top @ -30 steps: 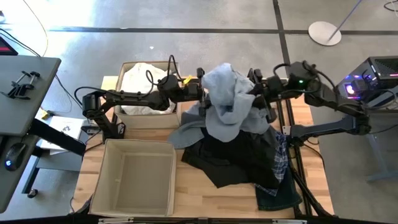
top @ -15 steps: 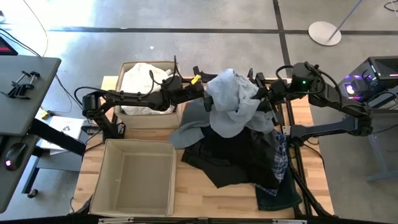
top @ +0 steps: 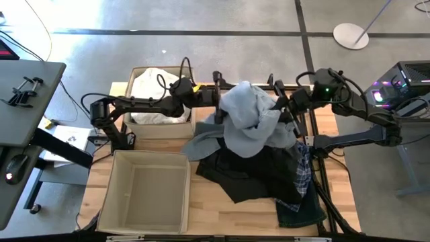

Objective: Sort clothes
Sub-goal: Put the blue jeans into the top brown laundry organizer

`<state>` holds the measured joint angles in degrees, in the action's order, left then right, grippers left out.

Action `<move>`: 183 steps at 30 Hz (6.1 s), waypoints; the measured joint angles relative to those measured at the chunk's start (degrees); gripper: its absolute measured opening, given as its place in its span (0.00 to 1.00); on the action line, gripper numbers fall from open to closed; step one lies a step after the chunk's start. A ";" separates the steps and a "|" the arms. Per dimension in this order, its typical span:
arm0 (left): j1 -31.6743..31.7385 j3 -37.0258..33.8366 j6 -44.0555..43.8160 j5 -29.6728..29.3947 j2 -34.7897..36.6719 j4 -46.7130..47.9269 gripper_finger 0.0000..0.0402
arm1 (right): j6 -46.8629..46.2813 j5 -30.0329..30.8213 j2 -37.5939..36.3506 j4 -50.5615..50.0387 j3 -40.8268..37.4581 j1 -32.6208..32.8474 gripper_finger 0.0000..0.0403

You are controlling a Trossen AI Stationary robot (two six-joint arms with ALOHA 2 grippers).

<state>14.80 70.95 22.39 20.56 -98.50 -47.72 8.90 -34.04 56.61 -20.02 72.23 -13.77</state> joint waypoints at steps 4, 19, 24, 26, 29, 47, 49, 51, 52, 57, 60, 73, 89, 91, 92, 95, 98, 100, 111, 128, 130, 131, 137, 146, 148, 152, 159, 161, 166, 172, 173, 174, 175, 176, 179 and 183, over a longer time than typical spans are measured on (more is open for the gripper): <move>-0.70 2.64 -2.91 4.51 -3.13 -0.03 0.74 | 0.64 0.67 0.34 3.68 0.00 -0.01 0.06; -0.66 9.43 -2.44 3.89 -9.44 3.88 0.26 | 2.08 25.71 3.22 1.30 0.11 0.01 0.11; -0.06 9.36 -1.55 5.29 -7.15 7.14 0.06 | -2.08 29.99 3.22 -1.74 0.26 -0.01 0.22; 0.22 9.30 -1.13 4.54 -5.21 10.61 0.08 | -2.88 30.88 3.18 -4.69 0.31 -0.05 0.30; 0.90 9.27 0.36 4.06 -1.92 14.91 0.05 | -4.06 31.79 2.90 -8.90 0.37 -0.05 0.42; 0.83 13.78 25.12 -16.99 26.45 27.16 0.02 | -7.82 37.61 3.27 -22.67 -0.44 -0.12 0.54; 0.84 17.93 28.65 -19.87 27.90 27.74 0.02 | -7.38 38.55 3.11 -21.93 -0.09 -0.12 0.54; 0.89 22.83 31.16 -21.23 28.22 31.08 0.02 | -7.43 39.54 2.92 -22.35 -0.09 -0.09 0.54; 1.02 25.38 32.37 -21.52 27.95 33.29 0.02 | -7.44 40.00 3.02 -21.97 -0.09 -0.09 0.54; 2.92 38.01 38.26 -24.59 24.16 43.40 0.02 | -7.41 40.20 3.00 -21.93 -0.10 -0.09 0.54; 6.21 46.64 41.87 -32.09 21.15 44.06 0.02 | -7.41 40.04 3.10 -21.87 -0.09 -0.09 0.54; 18.58 60.80 43.00 -43.38 12.43 63.83 0.02 | -7.34 39.99 3.04 -22.85 -0.07 -0.07 0.54; 10.95 64.34 -0.67 -41.13 19.62 111.38 0.02 | -7.89 39.99 3.02 -23.74 0.00 -0.07 0.54; 12.14 63.63 -5.54 -32.97 20.85 117.08 0.02 | -8.03 39.97 3.02 -23.71 0.00 -0.07 0.54; 12.82 62.88 -6.98 -30.59 21.18 119.71 0.02 | -8.04 39.97 3.02 -23.72 0.00 -0.07 0.54; 14.55 58.62 -11.62 -29.81 21.42 125.17 0.02 | -8.02 39.88 3.02 -23.70 0.00 -0.05 0.54; 17.29 50.53 -14.34 -31.80 22.22 124.86 0.02 | -7.57 39.86 3.05 -23.68 0.00 -0.05 0.54; 19.40 43.53 -14.83 -33.93 22.69 123.62 0.02 | -7.54 39.84 3.05 -23.79 0.00 -0.05 0.54; 26.26 2.98 -16.39 -23.73 22.28 108.81 0.02 | -5.90 39.86 3.05 -26.06 0.00 -0.05 0.54; 25.47 4.23 -15.71 -22.19 20.22 106.54 0.32 | -7.47 39.86 3.07 -25.62 0.02 -0.05 0.54; 25.43 9.19 -15.75 -22.19 20.22 110.41 0.40 | -7.66 39.86 3.07 -25.62 0.02 -0.05 0.54; 25.32 11.77 -15.97 -22.19 20.24 112.37 0.43 | -7.81 39.86 3.07 -25.65 0.02 -0.05 0.54; 25.14 26.99 -19.19 -22.60 20.41 125.68 0.52 | -8.04 39.85 3.07 -26.43 0.02 -0.05 0.54; 20.88 29.61 -20.06 -8.46 21.54 100.49 0.46 | -7.56 39.86 3.09 -25.63 0.02 -0.05 0.54; 18.56 25.99 -22.18 -1.11 20.60 90.87 0.41 | -7.46 39.86 3.32 -25.62 0.02 -0.05 0.54; 14.32 20.25 -24.08 -1.28 16.80 83.81 0.30 | -7.43 39.84 3.76 -26.20 0.02 -0.05 0.54; 14.80 19.95 -22.15 -33.14 10.86 105.45 0.09 | -7.80 39.85 4.32 -28.99 0.02 -0.05 0.54; 15.90 20.00 -23.01 -37.76 9.83 111.12 0.04 | -8.42 39.85 4.41 -29.07 0.02 -0.05 0.54; 20.23 18.70 -25.40 -38.34 8.65 118.39 0.01 | -8.70 39.86 4.53 -29.08 0.02 -0.05 0.54; 24.37 6.95 -26.19 -30.46 8.64 109.21 0.00 | -8.70 39.86 4.58 -29.08 0.02 -0.05 0.54; 24.73 4.91 -26.11 -28.25 8.70 107.32 0.00 | -8.70 39.86 4.58 -29.08 0.02 -0.05 0.54; 24.84 3.37 -25.83 -27.78 8.77 106.03 0.00 | -8.70 39.86 4.58 -29.08 0.02 -0.05 0.54; 24.54 2.60 -25.49 -29.35 8.76 105.43 0.00 | -8.69 39.86 4.58 -29.08 0.02 -0.05 0.54; 23.95 2.41 -25.34 -31.22 8.65 105.38 0.00 | -8.65 39.86 4.58 -29.08 0.02 -0.05 0.54; 23.30 4.47 -23.39 -32.26 8.51 106.69 0.00 | -8.59 39.86 4.58 -29.06 0.02 -0.05 0.54; 22.83 11.56 -21.81 -31.86 10.05 110.80 0.00 | -8.50 39.86 4.56 -29.03 0.02 -0.05 0.54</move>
<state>37.64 82.51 0.57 -11.30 -88.45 63.08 0.40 5.82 61.18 -49.06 72.25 -13.82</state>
